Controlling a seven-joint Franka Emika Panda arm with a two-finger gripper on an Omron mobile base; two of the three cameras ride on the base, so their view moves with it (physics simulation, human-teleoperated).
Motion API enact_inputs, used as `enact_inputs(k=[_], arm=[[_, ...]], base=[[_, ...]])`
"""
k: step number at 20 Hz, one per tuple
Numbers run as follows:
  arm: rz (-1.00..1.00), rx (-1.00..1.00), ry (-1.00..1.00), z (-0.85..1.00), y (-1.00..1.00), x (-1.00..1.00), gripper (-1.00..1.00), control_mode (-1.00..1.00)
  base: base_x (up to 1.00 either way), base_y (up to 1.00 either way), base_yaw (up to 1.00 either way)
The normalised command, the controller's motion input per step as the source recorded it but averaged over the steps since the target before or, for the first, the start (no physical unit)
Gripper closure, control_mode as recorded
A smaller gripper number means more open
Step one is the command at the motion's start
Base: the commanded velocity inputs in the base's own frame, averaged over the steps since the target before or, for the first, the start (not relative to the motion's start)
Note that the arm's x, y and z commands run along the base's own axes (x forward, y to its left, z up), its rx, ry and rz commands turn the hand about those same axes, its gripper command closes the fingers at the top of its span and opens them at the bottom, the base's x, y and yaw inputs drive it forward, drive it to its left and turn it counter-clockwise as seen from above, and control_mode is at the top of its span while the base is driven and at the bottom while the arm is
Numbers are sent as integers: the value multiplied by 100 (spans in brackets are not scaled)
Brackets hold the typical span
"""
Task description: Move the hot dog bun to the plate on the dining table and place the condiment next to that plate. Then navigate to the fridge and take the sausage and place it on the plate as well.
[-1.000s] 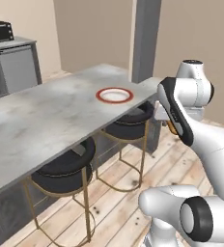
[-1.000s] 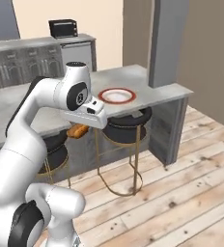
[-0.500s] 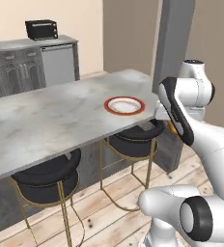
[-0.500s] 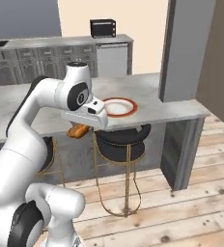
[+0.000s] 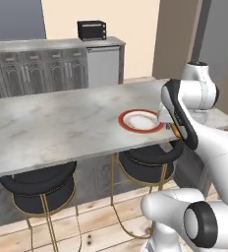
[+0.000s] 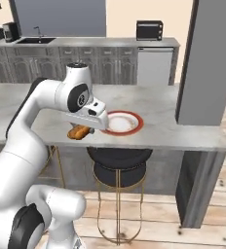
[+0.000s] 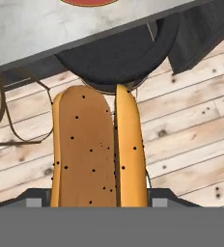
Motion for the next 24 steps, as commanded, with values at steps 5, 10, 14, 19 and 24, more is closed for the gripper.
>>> enact_inputs(k=[5,10,14,19,24], arm=[[0,0,0,0,0,0,100,100],[5,0,2,-2,-6,16,100,-100],[19,0,1,-39,-46,74,100,-100],[13,0,0,-85,-59,79,100,-100],[11,0,0,-78,-28,58,100,-100]], base=[[80,-45,34],[68,-24,19],[0,0,0],[0,0,0],[0,0,0]])
